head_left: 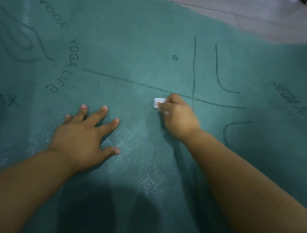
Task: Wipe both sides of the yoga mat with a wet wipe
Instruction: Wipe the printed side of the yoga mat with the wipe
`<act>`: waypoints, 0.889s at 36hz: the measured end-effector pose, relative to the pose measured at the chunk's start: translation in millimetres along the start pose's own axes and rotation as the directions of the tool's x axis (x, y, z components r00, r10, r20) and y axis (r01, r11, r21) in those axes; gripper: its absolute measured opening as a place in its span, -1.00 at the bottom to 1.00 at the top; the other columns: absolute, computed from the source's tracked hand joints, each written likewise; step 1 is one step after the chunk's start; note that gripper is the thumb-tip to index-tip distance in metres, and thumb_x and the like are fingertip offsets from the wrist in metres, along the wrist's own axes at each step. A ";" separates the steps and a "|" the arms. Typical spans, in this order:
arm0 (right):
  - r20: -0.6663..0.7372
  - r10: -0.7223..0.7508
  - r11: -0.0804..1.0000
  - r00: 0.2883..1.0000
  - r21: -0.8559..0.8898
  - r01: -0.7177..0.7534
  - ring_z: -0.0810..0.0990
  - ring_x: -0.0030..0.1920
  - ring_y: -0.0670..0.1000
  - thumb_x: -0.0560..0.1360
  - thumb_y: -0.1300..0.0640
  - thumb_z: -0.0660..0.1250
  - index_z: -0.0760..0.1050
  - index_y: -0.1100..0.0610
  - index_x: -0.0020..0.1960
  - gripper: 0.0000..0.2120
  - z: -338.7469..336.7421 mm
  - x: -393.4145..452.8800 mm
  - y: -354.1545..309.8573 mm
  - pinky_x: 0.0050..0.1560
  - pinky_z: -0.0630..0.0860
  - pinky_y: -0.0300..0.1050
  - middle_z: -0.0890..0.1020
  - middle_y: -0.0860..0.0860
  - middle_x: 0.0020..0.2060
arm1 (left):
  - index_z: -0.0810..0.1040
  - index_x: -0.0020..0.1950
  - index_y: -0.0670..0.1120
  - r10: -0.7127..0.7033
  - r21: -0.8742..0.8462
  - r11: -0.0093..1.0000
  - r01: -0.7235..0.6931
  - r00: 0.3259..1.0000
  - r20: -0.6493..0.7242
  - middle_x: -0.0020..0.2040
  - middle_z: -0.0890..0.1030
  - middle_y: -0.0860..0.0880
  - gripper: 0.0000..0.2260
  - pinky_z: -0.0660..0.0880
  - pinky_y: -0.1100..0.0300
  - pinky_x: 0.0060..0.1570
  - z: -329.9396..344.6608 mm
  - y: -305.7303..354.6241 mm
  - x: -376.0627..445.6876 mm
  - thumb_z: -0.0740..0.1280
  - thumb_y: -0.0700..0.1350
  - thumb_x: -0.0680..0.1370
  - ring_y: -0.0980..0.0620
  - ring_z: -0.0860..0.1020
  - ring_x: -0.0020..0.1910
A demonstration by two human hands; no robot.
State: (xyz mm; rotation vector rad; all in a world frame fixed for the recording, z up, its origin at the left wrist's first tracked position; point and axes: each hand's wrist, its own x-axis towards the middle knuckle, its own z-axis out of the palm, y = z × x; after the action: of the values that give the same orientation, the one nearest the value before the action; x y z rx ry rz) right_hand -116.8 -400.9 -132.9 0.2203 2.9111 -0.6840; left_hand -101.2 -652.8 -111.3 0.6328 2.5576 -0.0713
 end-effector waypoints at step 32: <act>-0.098 0.179 0.983 0.979 -0.032 -0.183 0.33 -0.08 0.01 0.54 0.24 0.12 0.42 0.18 0.17 -0.77 39.8 -91.0 -29.7 -0.13 0.18 -0.29 0.35 0.03 -0.04 | -0.10 0.53 0.21 0.024 -0.187 0.982 -0.018 0.999 0.026 0.53 -0.29 0.12 -0.24 -0.20 -0.01 0.48 11.1 -6.1 -22.2 0.22 0.33 0.47 -0.06 -0.26 0.52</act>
State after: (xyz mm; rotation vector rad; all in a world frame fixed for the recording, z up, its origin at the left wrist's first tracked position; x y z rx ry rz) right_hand -28.8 -455.1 -139.8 0.5194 2.9415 -0.5987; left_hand -81.9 -669.5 -110.7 0.5819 2.4928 0.1641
